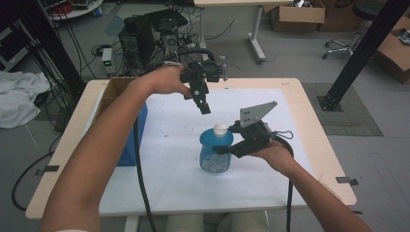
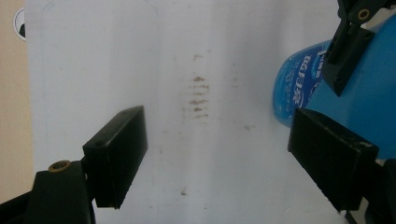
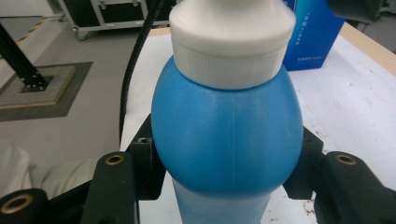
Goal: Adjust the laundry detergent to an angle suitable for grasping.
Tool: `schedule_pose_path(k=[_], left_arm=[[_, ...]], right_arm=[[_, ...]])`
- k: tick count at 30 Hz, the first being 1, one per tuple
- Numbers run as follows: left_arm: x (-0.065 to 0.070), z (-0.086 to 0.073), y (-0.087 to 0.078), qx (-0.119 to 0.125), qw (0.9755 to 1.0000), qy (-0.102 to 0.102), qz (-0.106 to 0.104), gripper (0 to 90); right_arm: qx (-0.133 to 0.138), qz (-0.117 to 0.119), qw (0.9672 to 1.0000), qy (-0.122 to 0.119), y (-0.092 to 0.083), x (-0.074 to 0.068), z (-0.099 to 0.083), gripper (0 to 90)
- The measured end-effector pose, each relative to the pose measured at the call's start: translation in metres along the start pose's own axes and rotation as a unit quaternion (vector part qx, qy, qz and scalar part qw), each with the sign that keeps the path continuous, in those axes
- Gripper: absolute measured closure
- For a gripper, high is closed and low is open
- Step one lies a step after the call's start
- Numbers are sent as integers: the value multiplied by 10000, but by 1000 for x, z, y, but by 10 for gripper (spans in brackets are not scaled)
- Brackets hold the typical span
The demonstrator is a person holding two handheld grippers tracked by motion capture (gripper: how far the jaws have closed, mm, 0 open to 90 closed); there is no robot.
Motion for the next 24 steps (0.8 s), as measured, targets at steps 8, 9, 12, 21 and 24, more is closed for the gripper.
schedule_pose_path(k=[8,9,12,21,24], left_arm=[[0,-2,-1,-15,10000,-12,4,206],[0,-3,0,7,10000,-19,12,206],[0,-5,-1,-36,10000,-24,16,205],[0,-9,-1,-48,10000,-77,24,206],[-1,-11,0,-70,10000,-64,27,206]], right_arm=[[5,234,9997,-117,-8,11,-3,445],[20,255,9996,-131,-8,13,-4,445],[83,339,9993,-123,-10,19,-5,446],[227,498,9983,-213,-8,34,-8,446],[195,543,9980,-253,-4,36,-11,446]])
Point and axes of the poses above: each handheld gripper's, and its own axes: y roughly forward along the jaws, z roughly out of its top, x roughly to its right, the point moved 9 cm from there along y, roughly forward along the jaws, and after that the axes turned 7 degrees about x, right-handed, at the moved point
